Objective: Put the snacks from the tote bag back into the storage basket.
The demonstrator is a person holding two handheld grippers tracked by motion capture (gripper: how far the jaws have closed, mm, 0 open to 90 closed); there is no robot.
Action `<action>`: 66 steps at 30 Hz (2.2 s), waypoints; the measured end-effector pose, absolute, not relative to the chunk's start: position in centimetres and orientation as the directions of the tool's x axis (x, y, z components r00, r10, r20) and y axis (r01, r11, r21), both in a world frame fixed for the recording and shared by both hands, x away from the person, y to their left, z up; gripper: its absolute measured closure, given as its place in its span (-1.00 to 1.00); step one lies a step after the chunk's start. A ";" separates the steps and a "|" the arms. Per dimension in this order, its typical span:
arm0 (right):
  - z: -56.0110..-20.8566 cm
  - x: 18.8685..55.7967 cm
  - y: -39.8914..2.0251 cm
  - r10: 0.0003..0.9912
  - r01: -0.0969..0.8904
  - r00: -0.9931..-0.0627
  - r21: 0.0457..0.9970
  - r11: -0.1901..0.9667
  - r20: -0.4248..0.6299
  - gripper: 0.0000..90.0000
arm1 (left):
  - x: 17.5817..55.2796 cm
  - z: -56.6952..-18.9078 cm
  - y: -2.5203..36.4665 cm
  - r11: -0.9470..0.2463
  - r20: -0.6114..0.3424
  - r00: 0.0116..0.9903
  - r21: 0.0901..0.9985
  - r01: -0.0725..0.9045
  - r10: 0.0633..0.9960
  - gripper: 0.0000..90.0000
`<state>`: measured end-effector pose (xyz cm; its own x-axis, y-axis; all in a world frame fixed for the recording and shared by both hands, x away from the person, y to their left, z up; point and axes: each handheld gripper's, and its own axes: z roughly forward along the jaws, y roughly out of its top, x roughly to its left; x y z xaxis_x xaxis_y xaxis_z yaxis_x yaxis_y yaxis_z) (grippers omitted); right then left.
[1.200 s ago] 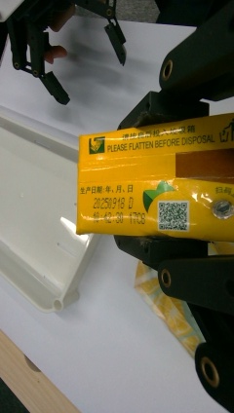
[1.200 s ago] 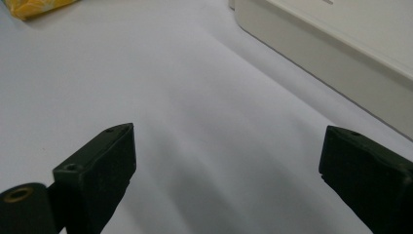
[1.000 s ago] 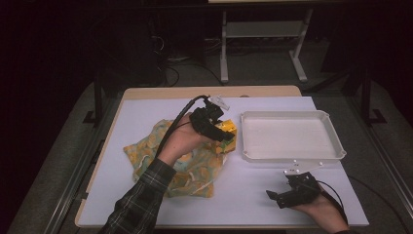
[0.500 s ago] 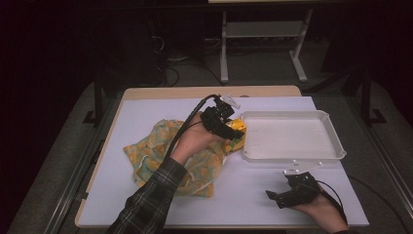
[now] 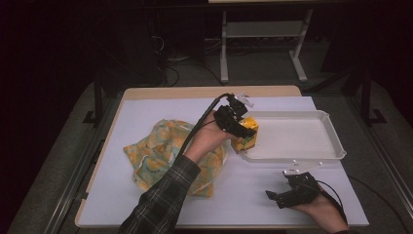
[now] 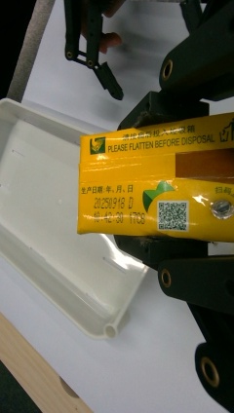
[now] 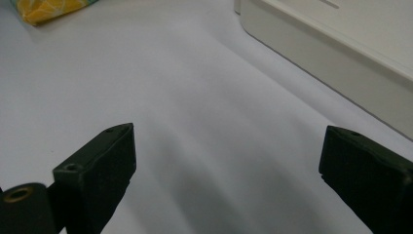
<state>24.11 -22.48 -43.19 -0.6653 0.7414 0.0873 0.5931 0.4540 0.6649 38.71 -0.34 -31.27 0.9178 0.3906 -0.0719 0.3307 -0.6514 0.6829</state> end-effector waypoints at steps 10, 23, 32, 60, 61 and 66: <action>-43.2 24.1 -22.7 0.740 0.589 -0.666 0.673 0.449 0.090 -0.86 | 39.3 -32.2 -2.7 -0.656 -0.079 0.921 0.679 0.329 0.380 0.14; -43.2 24.1 -22.7 0.739 0.587 -0.667 0.673 0.450 0.088 -0.86 | 39.7 -33.3 -4.0 -0.642 -0.105 0.918 0.685 0.346 0.383 0.14; -43.2 24.1 -22.7 0.739 0.586 -0.668 0.674 0.450 0.087 -0.86 | 40.1 -34.1 -4.7 -0.641 -0.112 0.916 0.682 0.352 0.384 0.14; -43.2 24.0 -22.7 0.740 0.585 -0.667 0.676 0.448 0.086 -0.86 | 40.4 -36.4 -5.7 -0.684 -0.103 0.914 0.631 0.365 0.392 0.13; -43.2 24.1 -22.8 0.739 0.582 -0.669 0.677 0.451 0.083 -0.86 | 40.5 -36.5 -5.7 -0.699 -0.093 0.920 0.622 0.353 0.382 0.13; -43.2 24.0 -22.7 0.740 0.585 -0.668 0.675 0.449 0.086 -0.86 | 40.3 -36.9 -5.8 -0.695 -0.094 0.918 0.625 0.355 0.385 0.13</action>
